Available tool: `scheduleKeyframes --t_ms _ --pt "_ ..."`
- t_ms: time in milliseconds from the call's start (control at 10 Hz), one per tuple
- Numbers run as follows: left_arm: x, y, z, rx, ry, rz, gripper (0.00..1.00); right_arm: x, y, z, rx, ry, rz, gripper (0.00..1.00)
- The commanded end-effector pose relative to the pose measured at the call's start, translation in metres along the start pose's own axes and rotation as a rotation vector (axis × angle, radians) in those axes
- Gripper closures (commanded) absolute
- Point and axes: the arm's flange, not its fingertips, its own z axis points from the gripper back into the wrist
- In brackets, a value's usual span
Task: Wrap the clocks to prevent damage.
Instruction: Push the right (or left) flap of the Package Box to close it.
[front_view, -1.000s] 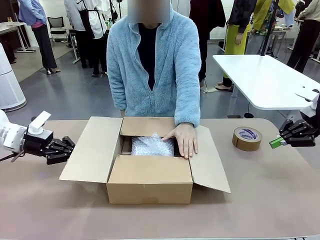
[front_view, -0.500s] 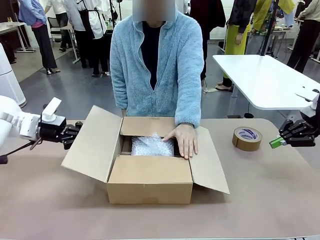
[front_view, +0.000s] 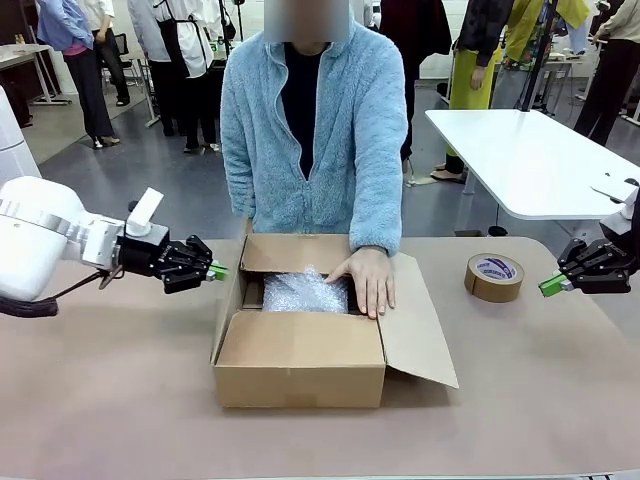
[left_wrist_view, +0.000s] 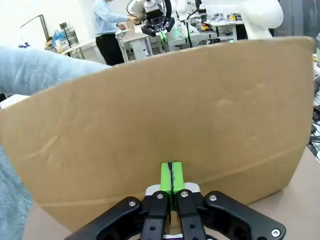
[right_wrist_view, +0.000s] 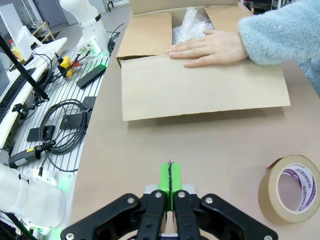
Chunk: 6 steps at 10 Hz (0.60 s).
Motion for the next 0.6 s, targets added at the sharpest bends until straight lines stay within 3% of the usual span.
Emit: scheduleKeyframes --t_ms 0,500 --pt "-0.011 0.010 -0.018 0.043 0.032 -0.042 0.99 -0.002 0.001 -0.001 0.004 -0.011 0.011 0.99" --pt "-0.008 0.028 -0.028 0.075 0.052 -0.069 0.99 -0.002 0.001 -0.001 0.004 -0.011 0.011 0.99"
